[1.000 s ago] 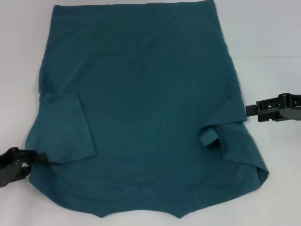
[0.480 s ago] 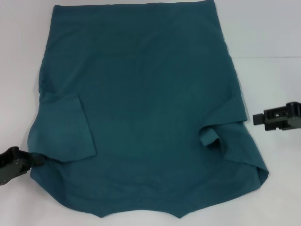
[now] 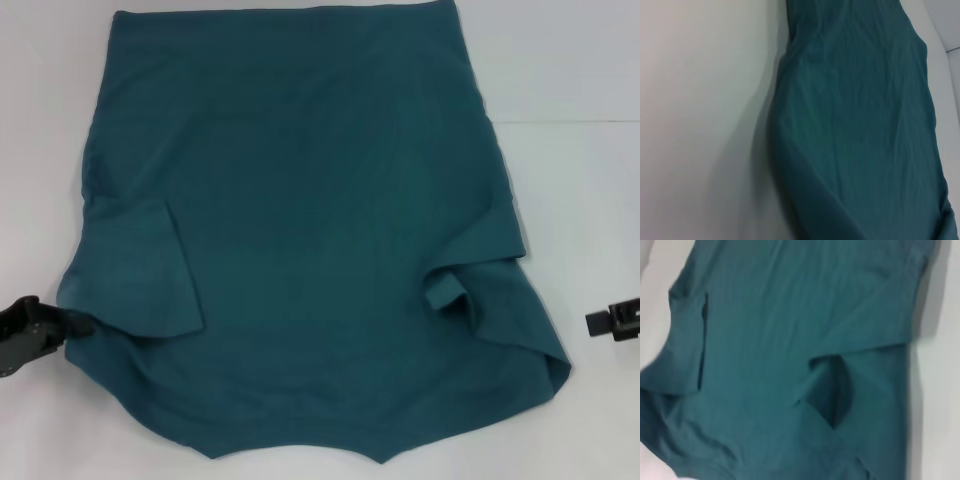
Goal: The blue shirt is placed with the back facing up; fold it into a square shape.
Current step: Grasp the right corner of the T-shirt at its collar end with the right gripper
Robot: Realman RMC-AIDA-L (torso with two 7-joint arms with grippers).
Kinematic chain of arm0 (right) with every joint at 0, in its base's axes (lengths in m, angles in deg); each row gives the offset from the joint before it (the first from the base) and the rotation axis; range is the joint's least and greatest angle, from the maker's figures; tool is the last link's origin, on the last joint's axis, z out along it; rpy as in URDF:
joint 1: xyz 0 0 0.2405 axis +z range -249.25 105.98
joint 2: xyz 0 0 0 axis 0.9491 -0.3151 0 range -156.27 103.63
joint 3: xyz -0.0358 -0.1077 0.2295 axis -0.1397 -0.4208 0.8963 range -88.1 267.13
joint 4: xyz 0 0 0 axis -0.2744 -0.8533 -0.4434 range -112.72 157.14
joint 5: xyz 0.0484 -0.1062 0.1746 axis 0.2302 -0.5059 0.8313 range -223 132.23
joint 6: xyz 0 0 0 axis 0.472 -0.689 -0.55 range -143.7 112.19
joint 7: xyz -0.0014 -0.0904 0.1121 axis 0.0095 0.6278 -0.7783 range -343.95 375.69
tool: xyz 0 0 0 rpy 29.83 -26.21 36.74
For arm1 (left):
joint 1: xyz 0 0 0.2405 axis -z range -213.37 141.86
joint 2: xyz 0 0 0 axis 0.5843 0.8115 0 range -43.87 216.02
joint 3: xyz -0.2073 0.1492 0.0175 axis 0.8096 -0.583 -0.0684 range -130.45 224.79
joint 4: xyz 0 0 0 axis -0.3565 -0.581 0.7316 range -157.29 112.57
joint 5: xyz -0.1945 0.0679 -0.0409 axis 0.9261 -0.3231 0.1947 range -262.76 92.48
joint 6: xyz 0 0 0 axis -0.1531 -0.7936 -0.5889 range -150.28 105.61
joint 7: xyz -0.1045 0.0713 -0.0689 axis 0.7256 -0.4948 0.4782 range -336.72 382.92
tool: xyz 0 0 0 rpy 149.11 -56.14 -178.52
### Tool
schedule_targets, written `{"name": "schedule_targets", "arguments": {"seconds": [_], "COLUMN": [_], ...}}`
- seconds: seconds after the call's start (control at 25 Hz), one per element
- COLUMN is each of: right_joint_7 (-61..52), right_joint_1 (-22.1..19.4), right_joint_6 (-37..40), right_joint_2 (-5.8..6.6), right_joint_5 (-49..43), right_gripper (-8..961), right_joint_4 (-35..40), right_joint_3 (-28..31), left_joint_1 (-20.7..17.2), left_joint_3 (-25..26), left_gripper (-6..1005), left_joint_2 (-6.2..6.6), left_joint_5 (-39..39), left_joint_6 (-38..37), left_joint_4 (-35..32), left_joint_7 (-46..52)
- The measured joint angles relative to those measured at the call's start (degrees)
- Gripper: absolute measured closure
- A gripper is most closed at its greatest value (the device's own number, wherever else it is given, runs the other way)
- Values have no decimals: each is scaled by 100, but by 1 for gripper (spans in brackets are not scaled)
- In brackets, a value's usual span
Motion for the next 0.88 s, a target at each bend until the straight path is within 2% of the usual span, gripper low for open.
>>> {"name": "schedule_targets", "arguments": {"seconds": [0.24,0.52,0.88], "right_joint_7": [518,610,512], "right_joint_1": [-32,45,135], "right_joint_6": [-197,-543,-803], "right_joint_2": [-198,-454,-637], "right_joint_5": [-137,-531,-718], "right_gripper": [312,311,311], "right_joint_4": [-4,-19,-60], "right_joint_3": [-4,-22,-90], "left_joint_1": [25,20,-3], "left_joint_3": [-1,-1,-1], "left_gripper": [986,987,986], "left_joint_2": [0,0,-14], "left_joint_5": [10,70,80], "left_joint_6": [6,23,32], "left_joint_4": [0,21,35], "left_joint_7": [-3,-8,-12]}}
